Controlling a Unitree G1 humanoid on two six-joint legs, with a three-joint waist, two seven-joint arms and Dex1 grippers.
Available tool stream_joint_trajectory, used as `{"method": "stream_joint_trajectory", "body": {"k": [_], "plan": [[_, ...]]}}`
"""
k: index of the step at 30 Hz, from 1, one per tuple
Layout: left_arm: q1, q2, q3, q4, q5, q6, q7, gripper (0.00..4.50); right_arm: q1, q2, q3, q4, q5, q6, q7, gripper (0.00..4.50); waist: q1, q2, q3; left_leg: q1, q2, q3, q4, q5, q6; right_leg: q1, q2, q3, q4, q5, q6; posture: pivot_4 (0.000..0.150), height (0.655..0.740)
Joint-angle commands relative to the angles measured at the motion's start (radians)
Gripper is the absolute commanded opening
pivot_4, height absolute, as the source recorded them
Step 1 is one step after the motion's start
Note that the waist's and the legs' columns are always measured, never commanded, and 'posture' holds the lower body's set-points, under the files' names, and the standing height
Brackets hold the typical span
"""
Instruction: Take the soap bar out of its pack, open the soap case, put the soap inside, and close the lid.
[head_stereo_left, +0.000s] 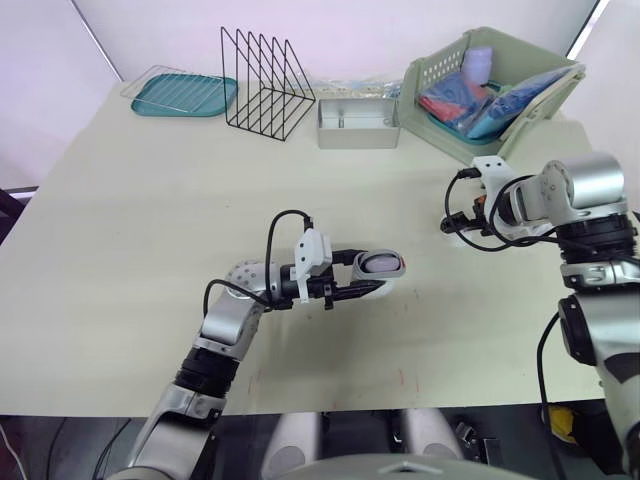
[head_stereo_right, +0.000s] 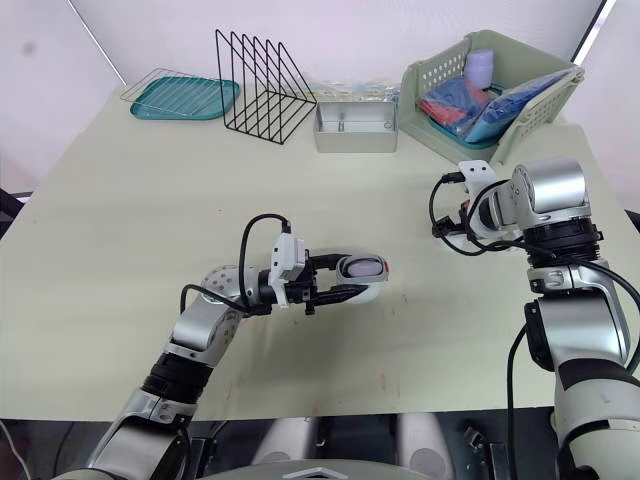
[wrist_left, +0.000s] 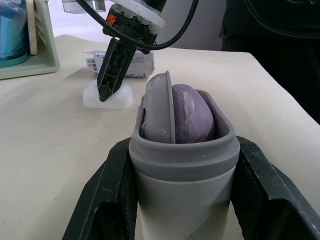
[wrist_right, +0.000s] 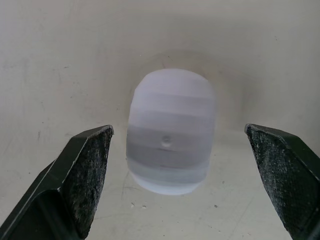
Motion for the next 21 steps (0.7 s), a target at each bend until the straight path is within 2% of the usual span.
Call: {"method": "stream_joint_trajectory", "body": {"k": [1, 2, 3, 5, 6, 8, 13, 16, 21], "plan": [[0.002, -0.002, -0.009, -0.016, 0.006, -0.013, -0.001, 1.92, -0.031, -0.002, -0.011, -0.003, -0.012, -0.015, 0.007, 4.44, 0.0, 0.0, 0.0, 0.0, 0.0, 0.0, 0.0, 0.0, 0.0, 0.0, 0.0, 0.0, 0.0, 0.0, 0.0, 0.15, 0.74], [0.004, -0.001, -0.008, -0.017, 0.006, -0.013, 0.0, 1.92, -0.031, -0.002, -0.008, -0.002, -0.013, -0.018, 0.009, 3.91, -0.001, 0.0, 0.0, 0.0, 0.0, 0.0, 0.0, 0.0, 0.0, 0.0, 0.0, 0.0, 0.0, 0.0, 0.0, 0.15, 0.74], [0.005, -0.001, -0.008, -0.018, 0.006, -0.013, 0.0, 1.92, -0.031, -0.001, -0.006, 0.0, -0.015, -0.021, 0.011, 3.79, -0.001, 0.0, 0.0, 0.0, 0.0, 0.0, 0.0, 0.0, 0.0, 0.0, 0.0, 0.0, 0.0, 0.0, 0.0, 0.15, 0.74], [0.006, 0.0, -0.007, -0.017, 0.006, -0.013, 0.0, 1.92, -0.028, 0.001, -0.001, 0.004, -0.018, -0.029, 0.016, 2.8, -0.002, 0.0, 0.0, 0.0, 0.0, 0.0, 0.0, 0.0, 0.0, 0.0, 0.0, 0.0, 0.0, 0.0, 0.0, 0.15, 0.74], [0.007, 0.001, -0.007, -0.018, 0.006, -0.012, 0.0, 1.92, -0.025, 0.003, 0.0, 0.005, -0.021, -0.032, 0.019, 2.1, -0.003, 0.0, 0.0, 0.0, 0.0, 0.0, 0.0, 0.0, 0.0, 0.0, 0.0, 0.0, 0.0, 0.0, 0.0, 0.15, 0.74], [0.007, 0.002, -0.006, -0.017, 0.006, -0.012, 0.0, 1.92, -0.02, -0.004, 0.017, -0.001, -0.025, -0.056, 0.037, 1.8, -0.006, 0.0, 0.0, 0.0, 0.0, 0.0, 0.0, 0.0, 0.0, 0.0, 0.0, 0.0, 0.0, 0.0, 0.0, 0.15, 0.74], [0.012, 0.006, -0.004, -0.018, 0.006, -0.012, 0.001, 1.92, -0.002, -0.046, 0.07, -0.059, -0.011, -0.123, 0.126, 1.8, -0.013, 0.0, 0.0, 0.0, 0.0, 0.0, 0.0, 0.0, 0.0, 0.0, 0.0, 0.0, 0.0, 0.0, 0.0, 0.15, 0.74], [0.014, 0.007, -0.004, -0.018, 0.006, -0.011, 0.001, 1.92, 0.017, -0.142, 0.136, -0.192, 0.061, -0.22, 0.347, 1.8, -0.014, 0.0, 0.0, 0.0, 0.0, 0.0, 0.0, 0.0, 0.0, 0.0, 0.0, 0.0, 0.0, 0.0, 0.0, 0.15, 0.74], [0.014, 0.006, -0.006, -0.014, 0.006, -0.013, -0.001, 1.92, 0.047, -0.246, 0.172, -0.332, 0.108, -0.387, 0.587, 1.8, -0.017, 0.0, 0.0, 0.0, 0.0, 0.0, 0.0, 0.0, 0.0, 0.0, 0.0, 0.0, -0.001, 0.0, 0.0, 0.15, 0.74]]}}
